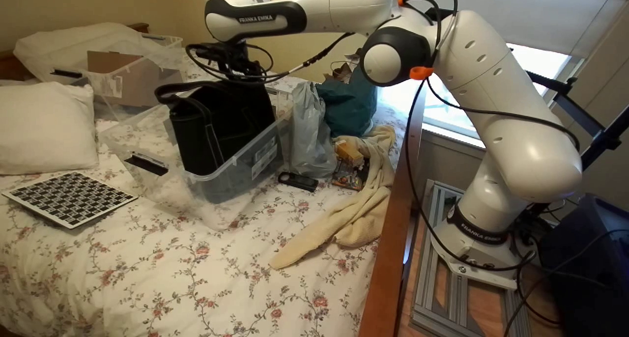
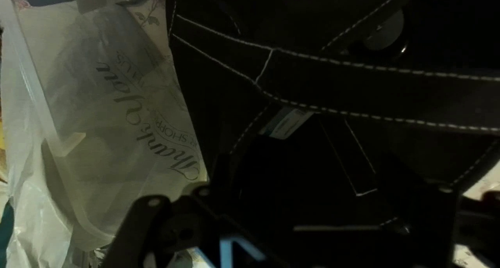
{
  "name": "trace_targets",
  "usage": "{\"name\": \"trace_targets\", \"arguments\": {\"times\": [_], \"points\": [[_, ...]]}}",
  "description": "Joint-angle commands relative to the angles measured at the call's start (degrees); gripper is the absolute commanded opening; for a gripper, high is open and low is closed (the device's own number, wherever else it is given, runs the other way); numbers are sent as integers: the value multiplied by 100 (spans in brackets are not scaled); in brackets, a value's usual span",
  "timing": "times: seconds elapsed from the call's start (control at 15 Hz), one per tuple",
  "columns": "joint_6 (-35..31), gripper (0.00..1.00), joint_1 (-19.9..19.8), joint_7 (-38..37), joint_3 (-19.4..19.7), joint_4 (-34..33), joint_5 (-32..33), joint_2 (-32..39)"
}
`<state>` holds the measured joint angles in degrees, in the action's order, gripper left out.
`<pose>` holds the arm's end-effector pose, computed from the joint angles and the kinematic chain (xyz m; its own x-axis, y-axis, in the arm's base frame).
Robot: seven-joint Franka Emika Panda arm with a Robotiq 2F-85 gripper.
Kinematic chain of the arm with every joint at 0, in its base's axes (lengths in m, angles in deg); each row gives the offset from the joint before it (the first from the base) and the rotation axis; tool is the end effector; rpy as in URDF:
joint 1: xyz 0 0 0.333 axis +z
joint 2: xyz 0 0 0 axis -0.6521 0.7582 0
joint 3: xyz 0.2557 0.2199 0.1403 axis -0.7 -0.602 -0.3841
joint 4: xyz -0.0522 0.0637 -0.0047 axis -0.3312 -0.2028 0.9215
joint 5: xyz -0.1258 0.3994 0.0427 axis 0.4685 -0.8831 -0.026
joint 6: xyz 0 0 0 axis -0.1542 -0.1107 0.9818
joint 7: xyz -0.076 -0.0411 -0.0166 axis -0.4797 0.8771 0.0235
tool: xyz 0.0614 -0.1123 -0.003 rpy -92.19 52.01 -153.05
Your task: Put the grey box inside the black bag.
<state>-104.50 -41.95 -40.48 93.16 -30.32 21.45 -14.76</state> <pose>0.8526 -0.0923 0.3823 0.0833 -0.9621 0.2597 -0.9954 -0.0927 -0.0243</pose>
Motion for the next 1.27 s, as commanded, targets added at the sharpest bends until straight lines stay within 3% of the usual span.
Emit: {"name": "trace_targets", "arguments": {"times": [0.0,0.2,0.53,0.6,0.73,1.07,1.13,1.2], "points": [[-397,100,116,-96,90,575,172,-432],[-922,100,133,250,48,1049,320,-734],[-2138,100,75,1668,-193,2337,441,-1468],[-2324,100,161,2013,-61,2566,303,-1602],[-2641,100,114,2671,-154,3049,169,-1911],[-2676,100,88,4039,-271,4043,-268,-2634],[-2572,100,219,3640,-54,3320,-165,-2109],[-2572,100,218,3805,-71,3499,-200,-2241]]}}
